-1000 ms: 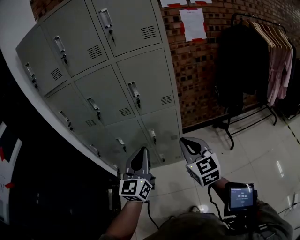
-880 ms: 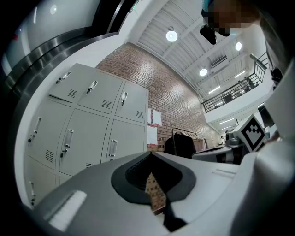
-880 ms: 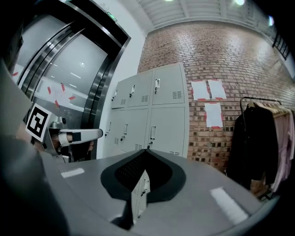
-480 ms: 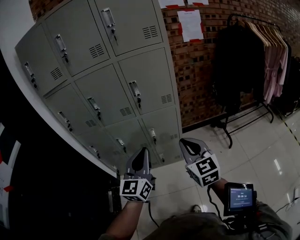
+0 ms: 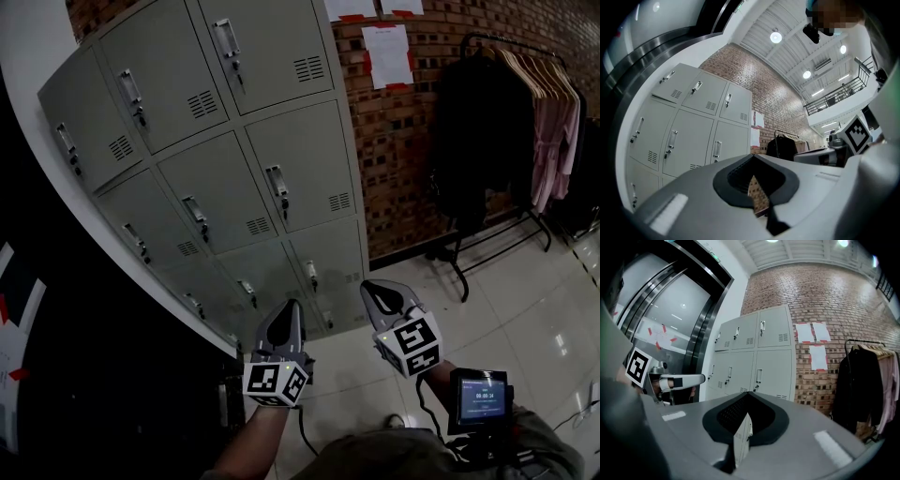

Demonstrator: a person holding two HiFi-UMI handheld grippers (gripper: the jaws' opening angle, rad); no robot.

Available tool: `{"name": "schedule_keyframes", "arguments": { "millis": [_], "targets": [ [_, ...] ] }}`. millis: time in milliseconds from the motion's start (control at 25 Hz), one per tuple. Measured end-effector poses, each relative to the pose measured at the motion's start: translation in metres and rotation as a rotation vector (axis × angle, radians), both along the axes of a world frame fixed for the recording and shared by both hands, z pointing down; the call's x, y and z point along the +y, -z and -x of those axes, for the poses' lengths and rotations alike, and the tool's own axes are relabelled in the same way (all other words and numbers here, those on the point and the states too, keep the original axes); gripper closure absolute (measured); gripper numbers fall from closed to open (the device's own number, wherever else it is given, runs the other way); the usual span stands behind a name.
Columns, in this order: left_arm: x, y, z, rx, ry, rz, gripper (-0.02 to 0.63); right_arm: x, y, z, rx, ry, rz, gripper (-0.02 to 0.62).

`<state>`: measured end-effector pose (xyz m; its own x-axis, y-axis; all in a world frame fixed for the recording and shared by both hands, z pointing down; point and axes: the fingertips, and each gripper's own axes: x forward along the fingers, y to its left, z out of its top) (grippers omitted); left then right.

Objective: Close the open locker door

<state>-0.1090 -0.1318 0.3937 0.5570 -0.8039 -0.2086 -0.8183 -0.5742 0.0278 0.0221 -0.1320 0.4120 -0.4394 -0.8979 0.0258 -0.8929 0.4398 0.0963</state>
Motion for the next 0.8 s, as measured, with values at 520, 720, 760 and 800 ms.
{"name": "schedule_keyframes", "arguments": {
  "millis": [520, 720, 760, 800],
  "targets": [
    [-0.0003, 0.0072, -0.0068, 0.007, -0.011, -0.016, 0.604, -0.0013, 0.0076, -0.0039, 0.011, -0.004, -0.018, 0.592],
    [-0.0020, 0.0090, -0.0065, 0.009, -0.012, -0.025, 0.604, -0.0029, 0.0097, -0.0032, 0.017, 0.000, -0.027, 0.592],
    [-0.0026, 0.0086, -0.0066, 0.009, -0.014, -0.027, 0.604, -0.0034, 0.0100, -0.0032, 0.018, 0.002, -0.029, 0.592],
    [-0.0033, 0.0079, -0.0067, 0.010, -0.015, -0.030, 0.604, -0.0040, 0.0102, -0.0032, 0.019, 0.003, -0.031, 0.592]
  ]
}}
